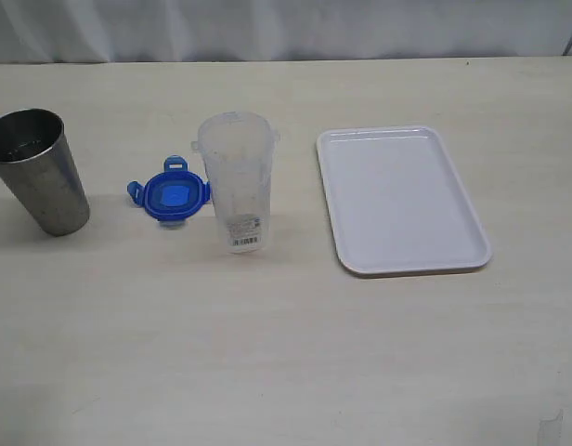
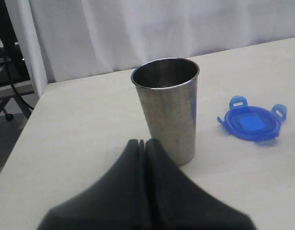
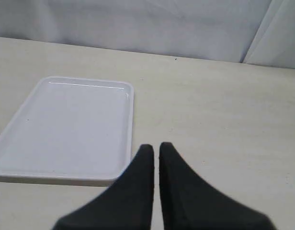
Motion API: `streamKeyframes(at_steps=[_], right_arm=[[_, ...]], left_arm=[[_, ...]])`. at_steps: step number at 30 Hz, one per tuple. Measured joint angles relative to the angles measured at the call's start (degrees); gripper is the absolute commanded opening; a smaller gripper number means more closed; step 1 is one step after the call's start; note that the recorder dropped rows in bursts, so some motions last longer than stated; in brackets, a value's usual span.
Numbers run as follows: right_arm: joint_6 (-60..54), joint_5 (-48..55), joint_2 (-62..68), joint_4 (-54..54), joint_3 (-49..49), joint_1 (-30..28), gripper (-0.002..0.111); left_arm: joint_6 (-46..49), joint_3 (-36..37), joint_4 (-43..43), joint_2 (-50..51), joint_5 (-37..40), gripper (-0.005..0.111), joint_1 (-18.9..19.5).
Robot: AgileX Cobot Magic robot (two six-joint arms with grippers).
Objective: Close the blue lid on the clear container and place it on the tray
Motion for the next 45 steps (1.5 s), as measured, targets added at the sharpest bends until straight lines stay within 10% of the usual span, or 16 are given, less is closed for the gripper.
streamKeyframes(at_steps=[14, 28, 38, 41, 45], right_arm=[[0.0, 0.0, 0.0, 0.0, 0.0, 0.0, 0.004], [0.0, 0.0, 0.0, 0.0, 0.0, 0.0, 0.004], [0.0, 0.0, 0.0, 0.0, 0.0, 0.0, 0.004], [0.0, 0.0, 0.0, 0.0, 0.0, 0.0, 0.004], [0.0, 0.0, 0.0, 0.0, 0.0, 0.0, 0.004]], left_arm=[[0.8, 0.0, 5.9, 0.0, -2.1, 0.000, 0.0], [-14.9, 0.0, 3.1, 0.0, -44.3, 0.000, 0.0], [-32.5, 0.0, 8.9, 0.4, -52.2, 0.000, 0.0], [-32.8, -0.2, 9.4, 4.9, -53.1, 0.020, 0.0], [-32.8, -4.2, 11.9, 18.9, -53.9, 0.086, 0.0]])
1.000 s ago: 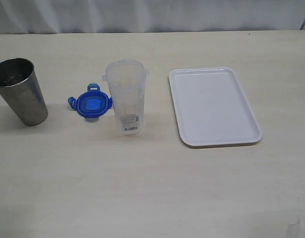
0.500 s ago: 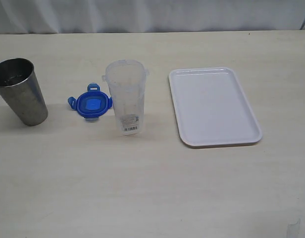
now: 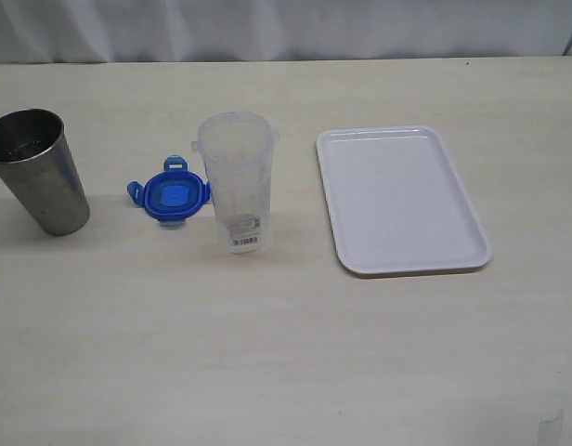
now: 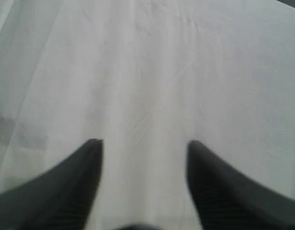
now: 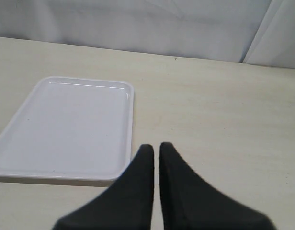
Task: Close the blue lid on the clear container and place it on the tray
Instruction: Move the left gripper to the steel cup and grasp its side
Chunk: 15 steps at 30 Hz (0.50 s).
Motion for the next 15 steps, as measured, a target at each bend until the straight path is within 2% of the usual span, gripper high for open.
streamKeyframes(at_steps=[1, 2, 5, 9, 12, 15], right_arm=[[0.0, 0.0, 0.0, 0.0, 0.0, 0.0, 0.004], [0.0, 0.0, 0.0, 0.0, 0.0, 0.0, 0.004], [0.0, 0.0, 0.0, 0.0, 0.0, 0.0, 0.004], [0.0, 0.0, 0.0, 0.0, 0.0, 0.0, 0.004], [0.0, 0.0, 0.0, 0.0, 0.0, 0.0, 0.004], [0.0, 0.0, 0.0, 0.0, 0.0, 0.0, 0.004]], left_arm=[[0.5, -0.5, 0.1, 2.4, -0.6, 0.100, 0.0], [2.4, -1.1, 0.5, 8.7, -1.9, 0.103, 0.0], [7.5, -2.4, 0.7, 23.2, -4.6, 0.102, 0.0], [13.5, -2.5, -1.3, 40.8, -12.9, 0.102, 0.0], [17.9, -2.5, -6.4, 50.4, -17.0, 0.102, 0.0], [18.8, -2.6, -6.6, 56.7, -20.2, 0.102, 0.0]])
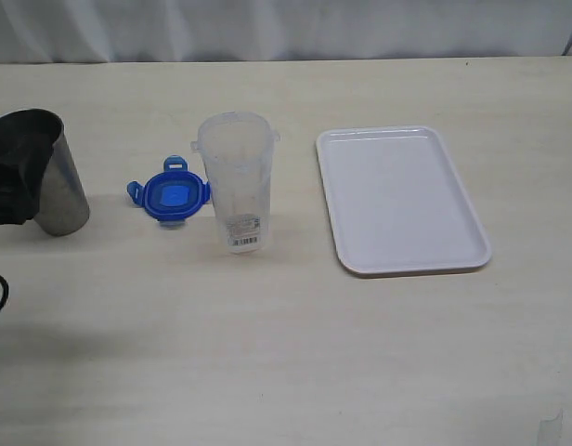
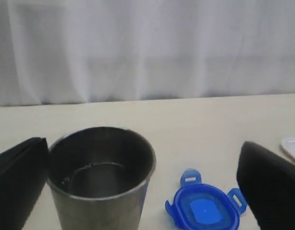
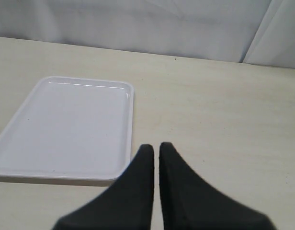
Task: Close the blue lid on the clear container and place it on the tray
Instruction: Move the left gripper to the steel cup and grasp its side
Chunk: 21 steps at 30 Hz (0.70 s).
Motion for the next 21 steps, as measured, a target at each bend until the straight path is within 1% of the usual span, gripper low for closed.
streamKeyframes(at_steps=[4, 9, 11, 21], right_arm=[[0.0, 0.0, 0.0, 0.0, 0.0, 0.0, 0.004], [0.0, 0.0, 0.0, 0.0, 0.0, 0.0, 0.004], [0.0, 0.0, 0.0, 0.0, 0.0, 0.0, 0.004], [0.0, 0.0, 0.0, 0.0, 0.0, 0.0, 0.004]], left_arm=[[0.9, 0.0, -0.5, 4.8, -1.6, 0.102, 0.0], [2.7, -0.1, -4.8, 9.9, -3.0, 0.102, 0.0], [3.1, -0.4, -5.3, 11.5, -3.7, 0.102, 0.0], [3.4, -5.4, -4.9, 21.2, -4.3, 0.102, 0.0]])
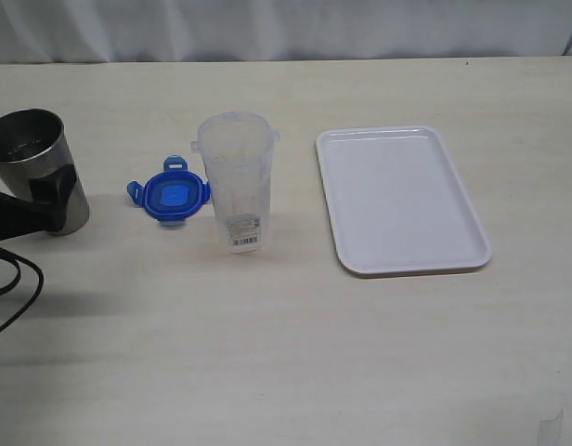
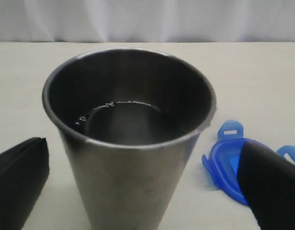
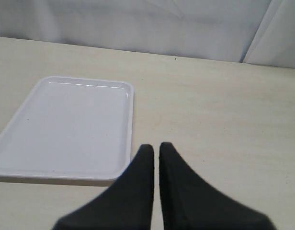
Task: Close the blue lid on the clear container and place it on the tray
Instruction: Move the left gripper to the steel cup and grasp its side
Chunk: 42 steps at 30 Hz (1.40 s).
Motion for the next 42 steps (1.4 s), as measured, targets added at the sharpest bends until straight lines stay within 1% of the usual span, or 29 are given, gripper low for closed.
streamKeyframes(at_steps=[5, 13, 18, 25, 31, 42], right_arm=[[0.0, 0.0, 0.0, 0.0, 0.0, 0.0, 0.004], [0.0, 0.0, 0.0, 0.0, 0.0, 0.0, 0.004], [0.0, 0.0, 0.0, 0.0, 0.0, 0.0, 0.004], [0.0, 0.0, 0.0, 0.0, 0.0, 0.0, 0.004], [0.0, 0.0, 0.0, 0.0, 0.0, 0.0, 0.004], [0.0, 0.0, 0.0, 0.0, 0.0, 0.0, 0.004]], left_arm=[[0.0, -2.0, 0.0, 4.7, -1.3, 0.102, 0.0], [0.0, -4.9, 0.0, 9.3, -2.2, 0.102, 0.0], [0.0, -6.2, 0.0, 10.1, -2.2, 0.102, 0.0], [0.0, -6.2, 0.0, 10.1, -2.6, 0.102, 0.0], [0.0, -6.3, -1.8, 10.2, -2.6, 0.102, 0.0], [0.0, -8.2, -2.2, 13.2, -3.7, 0.102, 0.0]])
